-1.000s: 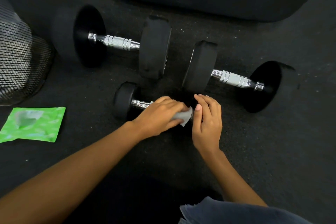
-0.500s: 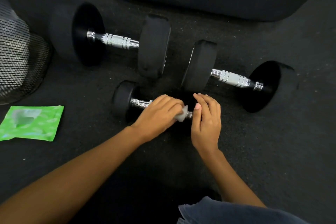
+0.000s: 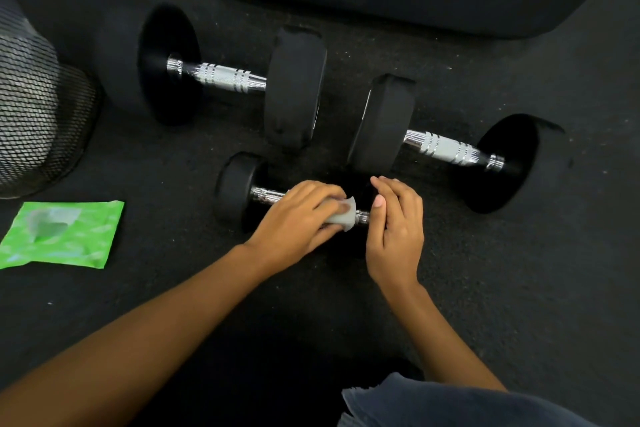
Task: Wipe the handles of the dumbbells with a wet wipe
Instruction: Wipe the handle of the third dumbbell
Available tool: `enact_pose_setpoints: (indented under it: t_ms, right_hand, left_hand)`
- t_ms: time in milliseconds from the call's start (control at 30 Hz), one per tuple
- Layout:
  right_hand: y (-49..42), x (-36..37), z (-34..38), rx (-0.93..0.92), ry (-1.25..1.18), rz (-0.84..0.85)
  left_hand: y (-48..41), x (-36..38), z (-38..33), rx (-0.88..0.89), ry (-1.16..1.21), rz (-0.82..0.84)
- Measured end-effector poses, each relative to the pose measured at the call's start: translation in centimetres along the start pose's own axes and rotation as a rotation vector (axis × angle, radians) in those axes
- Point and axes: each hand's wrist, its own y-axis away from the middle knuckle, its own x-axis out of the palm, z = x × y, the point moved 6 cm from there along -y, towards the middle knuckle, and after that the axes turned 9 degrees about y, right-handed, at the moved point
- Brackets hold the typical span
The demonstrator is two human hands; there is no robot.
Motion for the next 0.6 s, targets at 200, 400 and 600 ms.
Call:
enact_pose_setpoints:
  t_ms: [200,400,600]
  right_hand:
    - [0.1,0.1,0.0,0.005,-0.007,-0.014]
    - [0.1,0.0,-0.1,0.009,-0.005,-0.009]
    - [0.1,-0.1,0.0,0.000,-0.003,-0.012]
  left_hand:
    - [0.2,-1.1,1.4,-0.172,-0.033,0.011]
    - [-1.0,0.8,0.1,-0.203,-0.010,0.104]
    - [-1.6,-0.1,1.4,-0.221,-0.063,0.114]
